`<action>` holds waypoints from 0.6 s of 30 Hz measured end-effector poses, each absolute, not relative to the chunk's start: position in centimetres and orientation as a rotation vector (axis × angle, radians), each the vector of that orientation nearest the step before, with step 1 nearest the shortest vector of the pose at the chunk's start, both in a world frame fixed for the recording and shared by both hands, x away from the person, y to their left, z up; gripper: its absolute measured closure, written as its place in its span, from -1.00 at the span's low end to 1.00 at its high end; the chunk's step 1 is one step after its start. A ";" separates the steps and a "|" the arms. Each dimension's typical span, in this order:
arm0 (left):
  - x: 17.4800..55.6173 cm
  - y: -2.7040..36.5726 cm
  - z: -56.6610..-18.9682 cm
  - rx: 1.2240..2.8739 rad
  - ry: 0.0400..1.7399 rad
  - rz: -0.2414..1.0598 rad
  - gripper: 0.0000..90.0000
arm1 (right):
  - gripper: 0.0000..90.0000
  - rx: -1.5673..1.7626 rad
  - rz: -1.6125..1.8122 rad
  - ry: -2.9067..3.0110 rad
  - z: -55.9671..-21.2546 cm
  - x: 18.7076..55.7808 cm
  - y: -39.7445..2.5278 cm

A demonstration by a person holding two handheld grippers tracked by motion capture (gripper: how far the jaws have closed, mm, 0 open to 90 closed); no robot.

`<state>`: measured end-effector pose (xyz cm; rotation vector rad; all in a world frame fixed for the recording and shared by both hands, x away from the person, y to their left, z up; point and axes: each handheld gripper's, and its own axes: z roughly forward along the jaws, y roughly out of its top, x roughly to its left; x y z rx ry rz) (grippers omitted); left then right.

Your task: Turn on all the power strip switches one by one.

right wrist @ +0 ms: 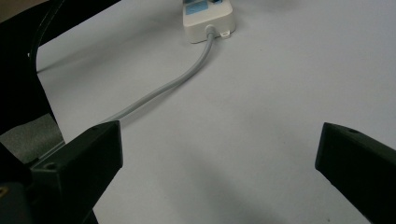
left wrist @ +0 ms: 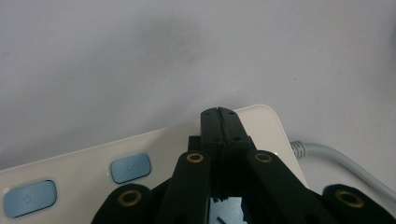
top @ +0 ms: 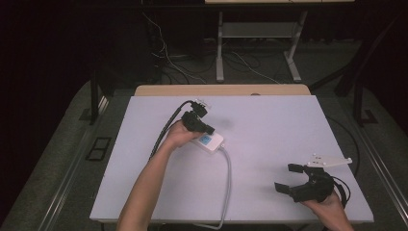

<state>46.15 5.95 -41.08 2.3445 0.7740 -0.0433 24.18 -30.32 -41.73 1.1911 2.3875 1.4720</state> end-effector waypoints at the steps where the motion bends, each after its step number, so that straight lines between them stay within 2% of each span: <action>1: 46.1 5.9 -41.1 2.345 0.773 -0.044 0.99 | -0.99 1.190 1.473 2.388 -41.7 24.2 -30.3; 12: 46.3 5.9 -41.3 2.341 0.797 -0.066 1.00 | -0.99 1.172 1.470 2.396 -41.7 24.1 -29.9; 18: 46.0 5.6 -41.1 2.363 0.800 -0.033 1.00 | -0.99 1.165 1.483 2.388 -41.6 24.0 -30.0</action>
